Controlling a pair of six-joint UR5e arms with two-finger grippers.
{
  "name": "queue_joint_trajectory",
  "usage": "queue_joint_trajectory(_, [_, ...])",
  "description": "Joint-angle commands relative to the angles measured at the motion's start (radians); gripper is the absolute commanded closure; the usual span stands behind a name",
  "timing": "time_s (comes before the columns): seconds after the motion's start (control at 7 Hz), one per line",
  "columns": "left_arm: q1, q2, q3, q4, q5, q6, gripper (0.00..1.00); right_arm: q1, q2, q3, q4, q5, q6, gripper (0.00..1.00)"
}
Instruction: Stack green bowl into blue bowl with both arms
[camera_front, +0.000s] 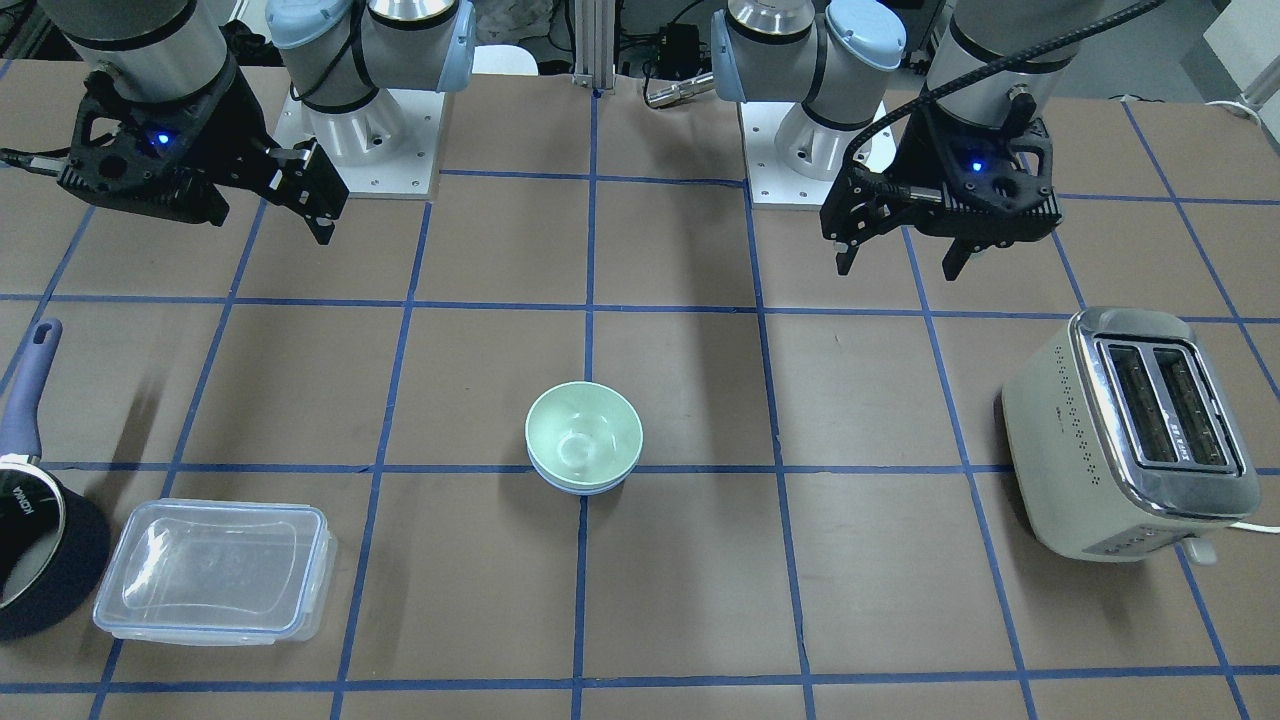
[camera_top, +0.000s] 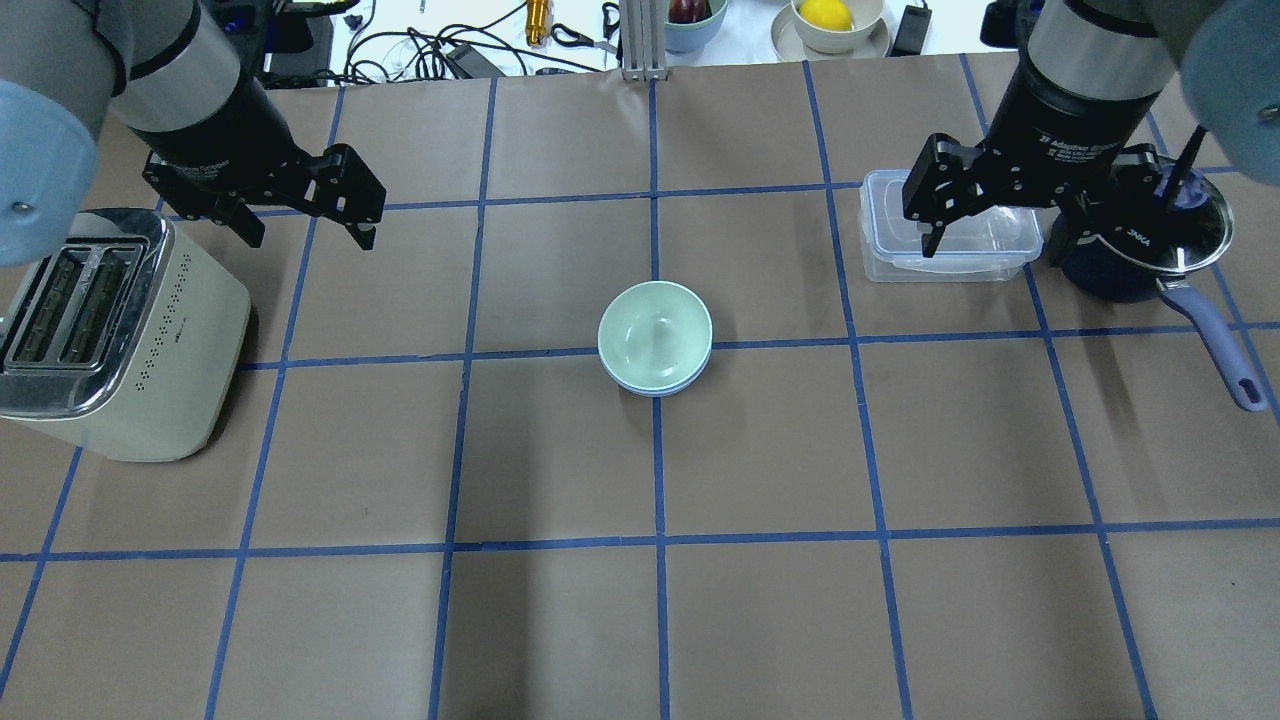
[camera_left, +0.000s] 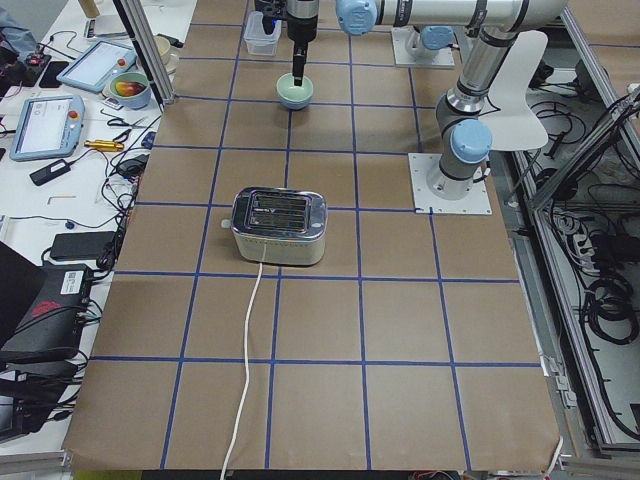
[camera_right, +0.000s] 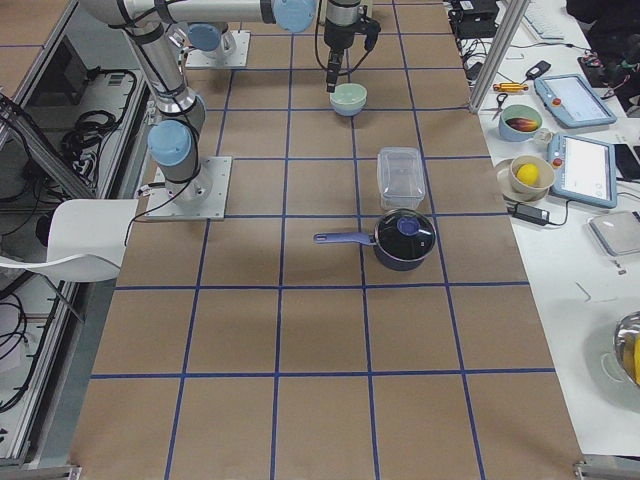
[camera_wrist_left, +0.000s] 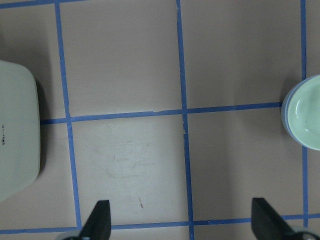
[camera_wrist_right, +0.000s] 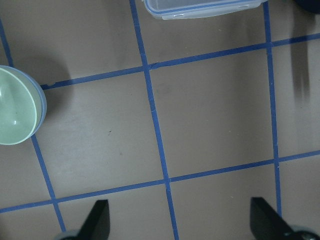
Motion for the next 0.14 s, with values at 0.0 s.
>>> queue_joint_trajectory(0.0, [0.0,-0.001,-0.001,0.0,0.0,0.0,0.0,0.0,0.001,0.001,0.002,0.001,0.0,0.0])
